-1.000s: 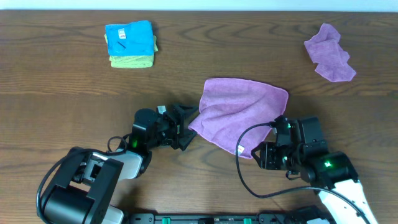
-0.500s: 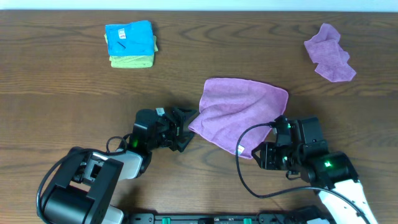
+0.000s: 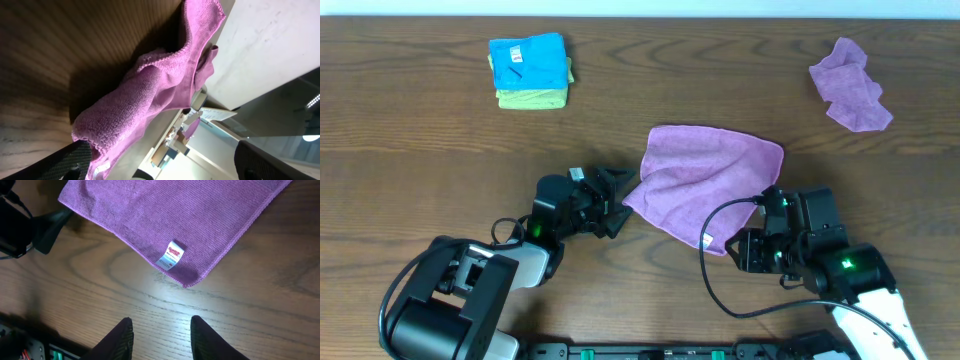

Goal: Fold the cloth

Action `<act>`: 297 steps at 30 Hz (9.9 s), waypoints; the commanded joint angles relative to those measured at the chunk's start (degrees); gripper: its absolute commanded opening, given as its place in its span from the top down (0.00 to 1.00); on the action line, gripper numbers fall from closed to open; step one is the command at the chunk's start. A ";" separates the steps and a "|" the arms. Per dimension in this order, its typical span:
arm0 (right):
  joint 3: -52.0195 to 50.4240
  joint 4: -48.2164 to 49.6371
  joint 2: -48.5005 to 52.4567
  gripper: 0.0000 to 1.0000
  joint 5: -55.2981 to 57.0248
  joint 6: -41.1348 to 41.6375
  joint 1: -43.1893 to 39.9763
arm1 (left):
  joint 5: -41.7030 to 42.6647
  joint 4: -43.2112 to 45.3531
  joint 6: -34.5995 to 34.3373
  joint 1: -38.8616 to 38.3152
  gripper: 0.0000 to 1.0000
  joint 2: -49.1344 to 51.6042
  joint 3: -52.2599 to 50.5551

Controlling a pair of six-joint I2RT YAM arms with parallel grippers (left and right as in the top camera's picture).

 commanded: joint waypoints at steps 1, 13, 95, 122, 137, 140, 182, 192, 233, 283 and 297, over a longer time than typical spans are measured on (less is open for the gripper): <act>-0.20 -0.02 0.04 0.63 0.63 0.35 -0.48 | -1.62 0.22 -0.02 -0.24 0.08 0.50 0.55; -0.20 -0.04 0.04 0.63 0.83 0.33 -0.48 | 0.74 0.83 -0.44 -0.24 0.08 0.50 0.57; -0.20 3.02 0.04 0.65 0.83 0.39 -0.48 | -5.22 -8.79 13.81 -4.00 0.79 5.40 7.08; -24.09 29.81 -0.17 0.53 -13.79 26.53 -0.46 | 4.59 -84.67 78.38 1.01 0.95 5.33 46.21; -25.05 34.69 -0.15 0.44 -17.53 30.40 -0.31 | -13.55 -103.23 87.10 0.85 0.50 5.33 51.71; -25.51 34.75 -0.15 0.43 -17.51 30.40 -0.31 | -16.31 -103.51 87.10 0.85 0.32 5.31 51.71; -36.76 90.71 33.42 0.45 -2.27 57.11 17.73 | -10.25 -101.48 85.50 5.27 0.10 5.31 51.74; -33.31 90.18 37.94 0.45 -6.71 55.28 19.96 | -6.93 -101.42 85.53 12.90 0.09 5.31 51.74; -33.29 63.76 14.78 0.99 -1.99 40.17 11.47 | 9.84 -89.61 84.04 13.62 0.17 5.33 34.88; -16.79 43.08 8.87 0.99 -3.32 24.41 1.55 | 33.64 -59.36 68.74 20.48 0.94 4.39 29.14; -8.02 25.68 7.76 0.99 -3.52 14.71 -7.63 | 32.02 -81.24 84.06 21.07 0.94 0.17 29.14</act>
